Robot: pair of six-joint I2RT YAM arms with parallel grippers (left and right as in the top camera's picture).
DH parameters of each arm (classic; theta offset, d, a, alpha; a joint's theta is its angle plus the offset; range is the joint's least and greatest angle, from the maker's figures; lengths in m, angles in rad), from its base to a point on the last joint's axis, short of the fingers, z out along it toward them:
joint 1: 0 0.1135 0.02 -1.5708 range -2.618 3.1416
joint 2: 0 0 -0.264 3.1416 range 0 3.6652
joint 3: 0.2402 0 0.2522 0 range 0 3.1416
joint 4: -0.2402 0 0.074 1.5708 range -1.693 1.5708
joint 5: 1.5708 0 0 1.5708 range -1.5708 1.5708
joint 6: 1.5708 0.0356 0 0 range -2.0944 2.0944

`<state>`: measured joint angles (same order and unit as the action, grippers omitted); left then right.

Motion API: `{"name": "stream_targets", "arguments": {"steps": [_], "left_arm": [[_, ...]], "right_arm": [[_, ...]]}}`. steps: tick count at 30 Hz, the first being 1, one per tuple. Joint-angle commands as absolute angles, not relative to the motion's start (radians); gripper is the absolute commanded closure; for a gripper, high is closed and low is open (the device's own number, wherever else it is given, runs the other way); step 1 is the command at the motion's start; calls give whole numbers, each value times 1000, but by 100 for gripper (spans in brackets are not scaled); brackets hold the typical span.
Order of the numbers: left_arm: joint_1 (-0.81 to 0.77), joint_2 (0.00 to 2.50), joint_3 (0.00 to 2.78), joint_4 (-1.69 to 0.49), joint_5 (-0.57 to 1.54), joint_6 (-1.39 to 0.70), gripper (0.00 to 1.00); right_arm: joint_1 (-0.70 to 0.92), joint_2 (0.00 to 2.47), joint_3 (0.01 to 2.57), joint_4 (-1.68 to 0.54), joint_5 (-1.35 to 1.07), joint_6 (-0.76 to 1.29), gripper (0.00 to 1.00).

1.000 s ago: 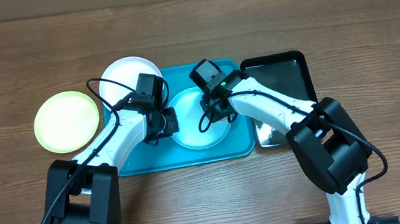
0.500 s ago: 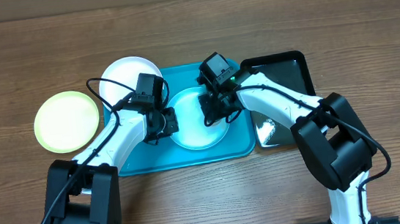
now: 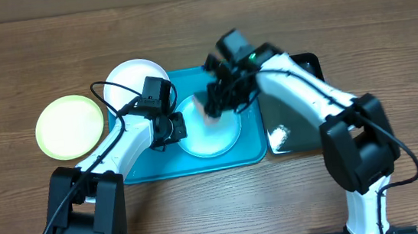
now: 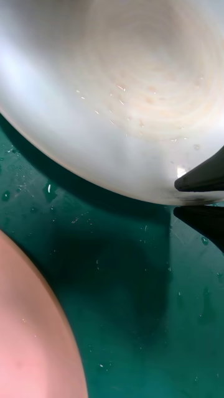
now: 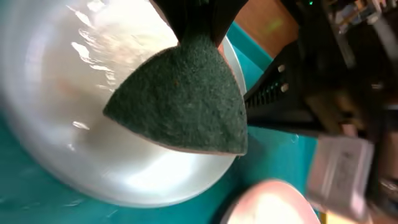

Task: Clean dirty plates on tray and stack at the side
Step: 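Scrub light-blue plate with sponge while left gripper holds rim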

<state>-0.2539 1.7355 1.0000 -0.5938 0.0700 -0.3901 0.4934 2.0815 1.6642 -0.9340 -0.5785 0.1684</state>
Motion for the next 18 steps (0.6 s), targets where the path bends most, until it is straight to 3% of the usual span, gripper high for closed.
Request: {"name": "stream_targets", "arguments": {"steps": [1, 7, 12, 18], "left_arm": [[-257, 1746, 989, -589, 71, -393, 88], [-257, 1746, 989, -586, 71, -393, 88], [-257, 1746, 989, -587, 71, -393, 88], [-257, 1746, 989, -586, 71, -393, 88]], "right_arm": [[459, 2042, 1692, -978, -560, 123, 96], [465, 2045, 1625, -962, -409, 96, 96], [505, 2046, 1530, -815, -398, -66, 96], [525, 2056, 1455, -681, -286, -110, 96]]}}
